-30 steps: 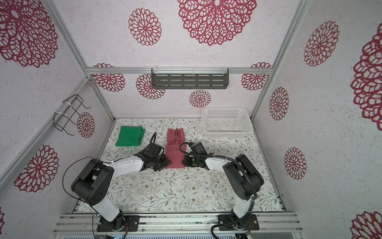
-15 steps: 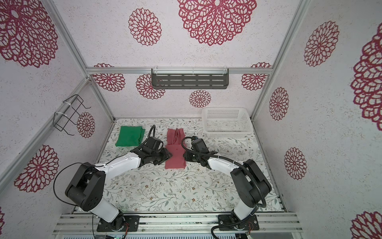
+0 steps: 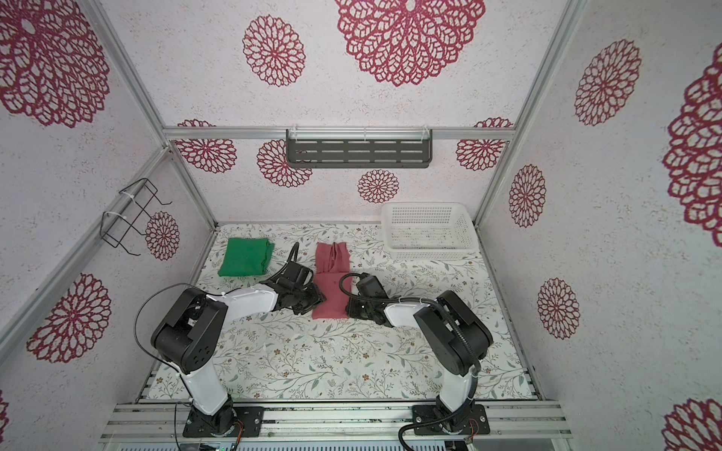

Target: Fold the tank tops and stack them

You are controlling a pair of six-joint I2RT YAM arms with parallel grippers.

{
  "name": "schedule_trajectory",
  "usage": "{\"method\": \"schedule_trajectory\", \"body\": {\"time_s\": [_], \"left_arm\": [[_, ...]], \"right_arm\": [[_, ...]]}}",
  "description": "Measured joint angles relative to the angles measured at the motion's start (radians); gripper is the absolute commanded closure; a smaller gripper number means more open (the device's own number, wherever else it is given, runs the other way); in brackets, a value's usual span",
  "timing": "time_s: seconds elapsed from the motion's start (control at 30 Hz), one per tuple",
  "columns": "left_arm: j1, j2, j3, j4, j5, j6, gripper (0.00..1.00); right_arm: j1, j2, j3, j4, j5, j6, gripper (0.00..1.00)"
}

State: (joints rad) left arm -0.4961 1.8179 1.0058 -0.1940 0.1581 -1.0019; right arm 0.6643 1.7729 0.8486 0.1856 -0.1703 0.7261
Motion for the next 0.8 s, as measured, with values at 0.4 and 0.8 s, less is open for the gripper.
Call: {"method": "schedule_trajectory", "body": {"time_s": [0.4, 0.8], "left_arm": [[0.002, -0.256, -0.009, -0.181, -0.033, 0.058, 0.43], [0.0, -0.352, -0.384, 0.051, 0.09, -0.151, 0.35]], "right_arm": [[-0.003, -0.084, 0.134, -0.217, 0.013, -0.082, 0.64], [-0.004, -0.111, -0.042, -0.133, -0.17, -0.009, 0.49]]}}
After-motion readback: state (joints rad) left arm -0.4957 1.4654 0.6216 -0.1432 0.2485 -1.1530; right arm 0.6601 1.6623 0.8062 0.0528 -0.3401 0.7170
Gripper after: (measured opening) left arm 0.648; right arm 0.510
